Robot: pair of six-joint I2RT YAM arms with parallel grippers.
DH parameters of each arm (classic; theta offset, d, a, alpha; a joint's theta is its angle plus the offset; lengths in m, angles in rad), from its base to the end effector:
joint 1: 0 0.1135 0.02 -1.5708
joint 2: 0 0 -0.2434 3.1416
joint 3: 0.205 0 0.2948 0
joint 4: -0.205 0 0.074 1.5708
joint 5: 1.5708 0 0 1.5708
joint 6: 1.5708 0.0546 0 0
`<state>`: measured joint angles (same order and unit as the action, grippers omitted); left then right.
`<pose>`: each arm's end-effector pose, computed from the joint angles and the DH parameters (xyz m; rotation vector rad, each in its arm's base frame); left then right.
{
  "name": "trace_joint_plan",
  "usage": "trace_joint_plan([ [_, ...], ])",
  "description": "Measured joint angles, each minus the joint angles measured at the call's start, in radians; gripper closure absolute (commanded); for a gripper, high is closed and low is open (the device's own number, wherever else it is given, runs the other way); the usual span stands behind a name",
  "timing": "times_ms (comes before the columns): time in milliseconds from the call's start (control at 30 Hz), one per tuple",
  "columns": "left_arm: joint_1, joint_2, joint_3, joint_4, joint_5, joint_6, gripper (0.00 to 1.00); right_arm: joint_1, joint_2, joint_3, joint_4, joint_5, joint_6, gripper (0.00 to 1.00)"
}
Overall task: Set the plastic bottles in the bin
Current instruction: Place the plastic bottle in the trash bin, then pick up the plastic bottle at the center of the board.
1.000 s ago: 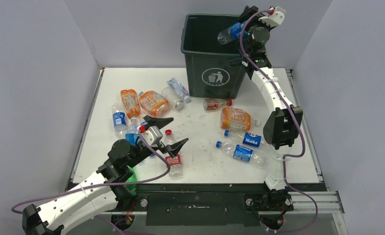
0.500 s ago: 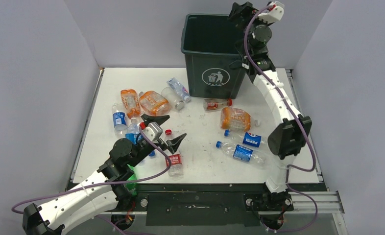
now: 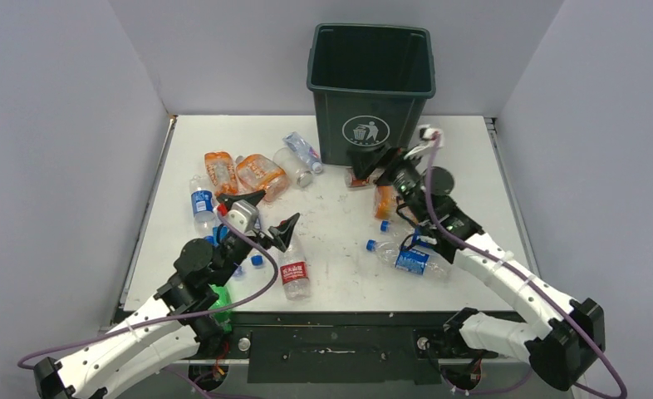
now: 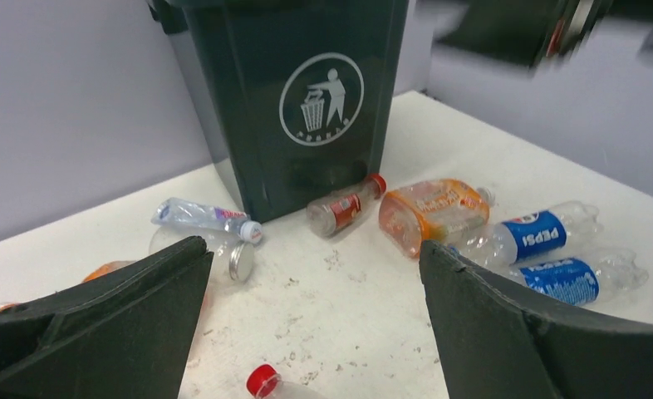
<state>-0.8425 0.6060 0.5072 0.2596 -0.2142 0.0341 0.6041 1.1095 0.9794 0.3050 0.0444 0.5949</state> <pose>0.1676 -0.1705 0.3038 0.4409 1.3642 -0.5168 0.2748 0.1867 0.3759 0.0321 1.4654 0.9587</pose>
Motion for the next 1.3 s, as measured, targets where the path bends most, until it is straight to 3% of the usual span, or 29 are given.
trace_joint_plan([
  [200,0.0,-0.099,0.0,0.023,-0.025,0.026,0.04,0.184,0.097,-0.219,-0.145,-0.108,0.027,0.1],
  [400,0.0,-0.083,-0.001,0.028,-0.045,0.047,0.04,0.374,0.341,-0.219,-0.17,-0.153,0.018,0.1],
  [633,0.0,-0.067,-0.002,0.028,-0.049,0.058,0.04,0.397,0.506,-0.147,-0.206,-0.159,0.015,0.1],
  [1300,0.0,-0.058,-0.003,0.029,-0.041,0.06,0.04,0.413,0.654,-0.049,-0.179,-0.243,0.031,0.1],
])
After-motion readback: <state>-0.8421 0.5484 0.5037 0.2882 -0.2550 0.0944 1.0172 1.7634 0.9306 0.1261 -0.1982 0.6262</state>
